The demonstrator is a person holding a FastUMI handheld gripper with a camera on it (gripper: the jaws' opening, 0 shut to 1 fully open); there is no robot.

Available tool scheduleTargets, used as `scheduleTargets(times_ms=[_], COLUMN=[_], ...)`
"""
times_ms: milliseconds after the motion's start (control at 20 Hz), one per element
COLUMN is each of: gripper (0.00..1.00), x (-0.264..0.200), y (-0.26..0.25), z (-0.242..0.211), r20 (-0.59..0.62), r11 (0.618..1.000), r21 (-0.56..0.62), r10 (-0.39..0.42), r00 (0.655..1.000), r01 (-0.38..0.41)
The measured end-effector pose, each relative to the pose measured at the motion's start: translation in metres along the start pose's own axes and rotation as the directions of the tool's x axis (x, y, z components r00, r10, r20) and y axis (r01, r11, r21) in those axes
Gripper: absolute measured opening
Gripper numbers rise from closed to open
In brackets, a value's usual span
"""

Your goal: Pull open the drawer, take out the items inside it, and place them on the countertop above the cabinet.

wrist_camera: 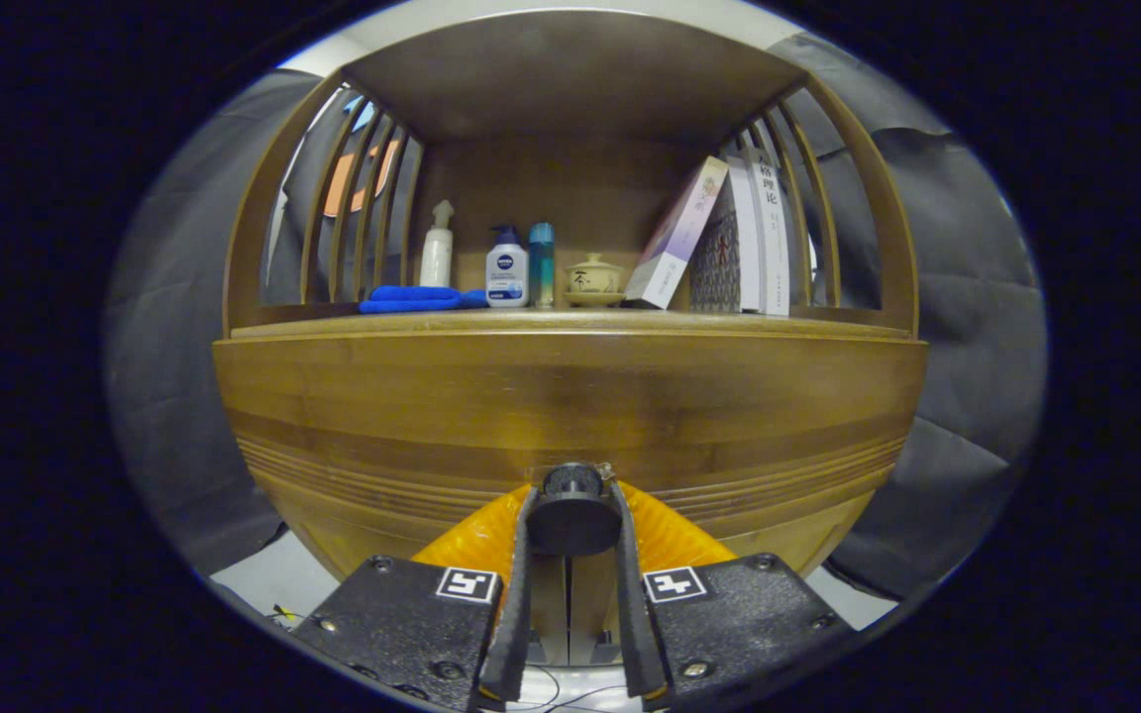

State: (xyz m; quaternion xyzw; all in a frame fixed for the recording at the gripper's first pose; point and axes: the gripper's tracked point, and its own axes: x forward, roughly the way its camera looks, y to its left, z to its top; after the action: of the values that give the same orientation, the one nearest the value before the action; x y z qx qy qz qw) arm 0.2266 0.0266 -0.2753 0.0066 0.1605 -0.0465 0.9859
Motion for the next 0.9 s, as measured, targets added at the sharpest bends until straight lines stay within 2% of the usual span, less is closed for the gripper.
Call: scheduleTargets(times_ms=[900], gripper=[0.4], x=[-0.099], y=[-0.008], z=[-0.023], r20=[-0.022], r11=[1.0], r21=[0.009], r10=[0.022], r00=[1.0], r01=[-0.022])
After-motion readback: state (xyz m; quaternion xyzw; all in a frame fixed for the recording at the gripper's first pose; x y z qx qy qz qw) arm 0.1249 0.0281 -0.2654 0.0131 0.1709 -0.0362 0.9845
